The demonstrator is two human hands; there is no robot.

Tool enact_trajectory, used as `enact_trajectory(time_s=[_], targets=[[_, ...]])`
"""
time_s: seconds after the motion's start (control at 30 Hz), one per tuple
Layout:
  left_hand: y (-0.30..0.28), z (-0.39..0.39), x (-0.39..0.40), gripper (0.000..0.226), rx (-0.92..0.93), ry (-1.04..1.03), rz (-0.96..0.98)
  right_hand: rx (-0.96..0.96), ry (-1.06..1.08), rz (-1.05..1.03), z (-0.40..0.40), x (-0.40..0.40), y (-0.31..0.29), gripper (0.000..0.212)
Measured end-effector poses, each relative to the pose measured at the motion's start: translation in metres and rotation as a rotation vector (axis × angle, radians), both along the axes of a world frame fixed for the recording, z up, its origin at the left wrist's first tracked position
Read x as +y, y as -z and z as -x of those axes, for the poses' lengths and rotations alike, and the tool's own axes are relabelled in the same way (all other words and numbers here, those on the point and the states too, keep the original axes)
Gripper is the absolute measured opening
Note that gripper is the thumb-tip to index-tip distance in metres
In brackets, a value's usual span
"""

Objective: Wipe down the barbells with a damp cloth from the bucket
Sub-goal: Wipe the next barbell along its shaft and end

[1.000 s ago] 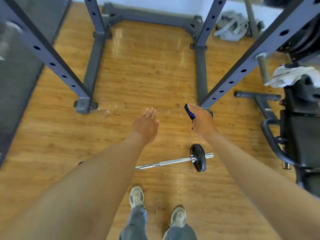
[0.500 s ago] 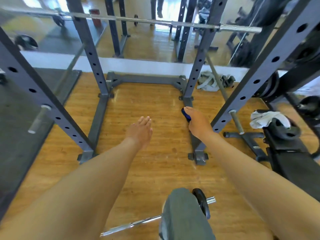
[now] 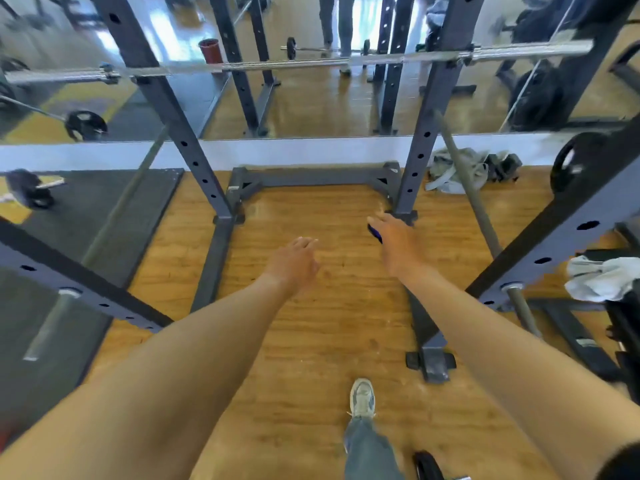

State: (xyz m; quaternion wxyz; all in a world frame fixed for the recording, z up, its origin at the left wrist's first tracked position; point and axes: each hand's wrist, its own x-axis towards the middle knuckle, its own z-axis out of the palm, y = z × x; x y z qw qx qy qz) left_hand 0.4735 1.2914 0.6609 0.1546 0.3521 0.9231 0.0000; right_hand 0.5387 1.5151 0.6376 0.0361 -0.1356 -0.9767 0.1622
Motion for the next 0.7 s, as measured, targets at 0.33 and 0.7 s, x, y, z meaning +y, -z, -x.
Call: enact_trajectory(time_s=[0.33, 0.7], targets=[[-0.059, 0.152, 0.129, 0.056, 0.035, -0.054, 0.113, -0.07, -0.083, -0.088, 0.118, 0.118, -0.041, 0.073], [-0.032, 0.293, 0.291, 0.06, -0.025, 0.018, -0.004, -0.076, 0.091, -0.156, 0.231, 0.246, -0.048, 0.095]])
